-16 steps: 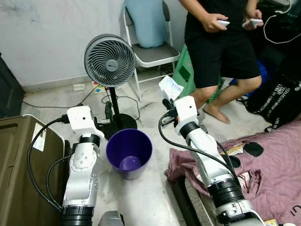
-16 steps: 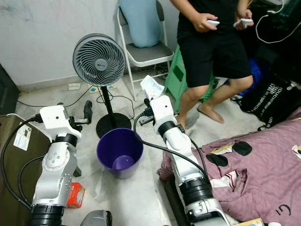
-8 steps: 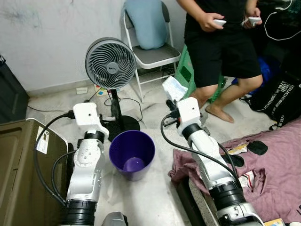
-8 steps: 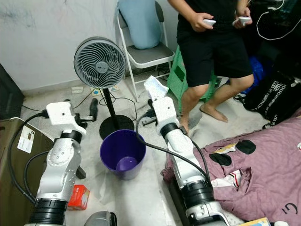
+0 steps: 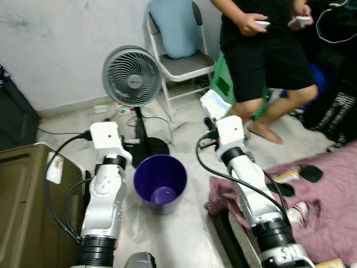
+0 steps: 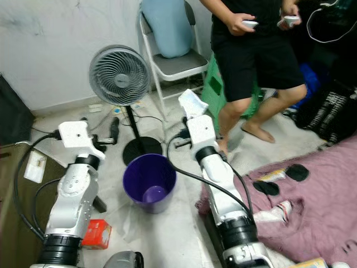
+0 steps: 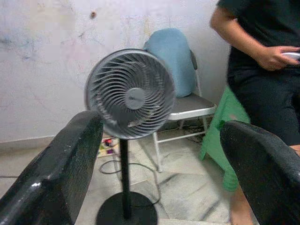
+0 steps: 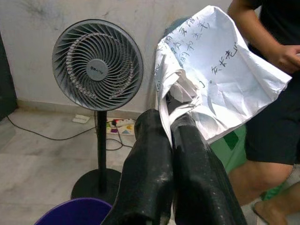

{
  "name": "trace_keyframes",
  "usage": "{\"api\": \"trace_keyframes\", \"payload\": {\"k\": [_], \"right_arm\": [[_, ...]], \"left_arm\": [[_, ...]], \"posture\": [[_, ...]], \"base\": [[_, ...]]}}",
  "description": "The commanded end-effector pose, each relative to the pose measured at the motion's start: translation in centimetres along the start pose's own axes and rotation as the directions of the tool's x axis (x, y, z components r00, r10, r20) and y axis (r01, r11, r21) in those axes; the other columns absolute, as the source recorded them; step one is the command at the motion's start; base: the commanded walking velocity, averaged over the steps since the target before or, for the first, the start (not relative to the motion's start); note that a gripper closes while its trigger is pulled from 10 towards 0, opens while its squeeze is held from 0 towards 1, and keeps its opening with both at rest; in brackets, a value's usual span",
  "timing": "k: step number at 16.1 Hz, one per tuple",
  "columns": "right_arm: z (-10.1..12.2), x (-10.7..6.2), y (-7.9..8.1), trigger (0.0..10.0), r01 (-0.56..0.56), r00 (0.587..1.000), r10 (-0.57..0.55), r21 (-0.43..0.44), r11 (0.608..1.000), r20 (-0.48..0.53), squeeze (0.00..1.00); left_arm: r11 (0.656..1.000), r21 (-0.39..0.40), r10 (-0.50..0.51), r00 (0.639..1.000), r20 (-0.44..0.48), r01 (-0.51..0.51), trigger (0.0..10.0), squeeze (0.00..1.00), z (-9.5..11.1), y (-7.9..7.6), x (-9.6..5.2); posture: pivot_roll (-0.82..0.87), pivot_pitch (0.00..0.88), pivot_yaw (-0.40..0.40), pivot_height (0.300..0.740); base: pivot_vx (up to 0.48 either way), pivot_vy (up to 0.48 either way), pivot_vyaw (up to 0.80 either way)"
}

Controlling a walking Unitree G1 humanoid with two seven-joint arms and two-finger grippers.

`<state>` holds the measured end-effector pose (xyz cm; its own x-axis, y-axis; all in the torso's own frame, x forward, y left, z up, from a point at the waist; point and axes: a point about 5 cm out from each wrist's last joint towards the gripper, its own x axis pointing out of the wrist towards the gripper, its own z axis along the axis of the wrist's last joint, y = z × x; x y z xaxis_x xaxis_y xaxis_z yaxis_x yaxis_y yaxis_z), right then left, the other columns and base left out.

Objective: Clean up the room

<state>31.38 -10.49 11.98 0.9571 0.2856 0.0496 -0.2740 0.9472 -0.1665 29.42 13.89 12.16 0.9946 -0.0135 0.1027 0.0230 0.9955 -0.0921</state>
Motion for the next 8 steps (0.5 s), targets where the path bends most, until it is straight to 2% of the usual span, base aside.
{"api": "trace_keyframes", "payload": {"k": [1, 8], "right_arm": [[0.58, 0.11, 0.65, 10.0, -0.013, 1.000, 0.013, 0.005, 1.000, 0.020, 0.00], [0.49, 0.73, 0.85, 10.0, -0.054, 0.999, 0.054, -0.002, 0.999, 0.006, 0.00]], "left_arm": [[1.000, 0.000, 0.007, 1.000, -0.006, -0.007, 10.0, 0.00, -0.02, 0.40, -0.06], [0.999, -0.004, 0.039, 0.999, 0.003, -0.039, 10.0, 0.00, 0.11, 0.67, -0.41]], "posture": [[-0.04, 0.036, 0.082, 0.740], [-0.01, 0.044, 0.034, 0.740]], "base": [[0.000, 0.000, 0.80], [0.000, 0.000, 0.80]]}}
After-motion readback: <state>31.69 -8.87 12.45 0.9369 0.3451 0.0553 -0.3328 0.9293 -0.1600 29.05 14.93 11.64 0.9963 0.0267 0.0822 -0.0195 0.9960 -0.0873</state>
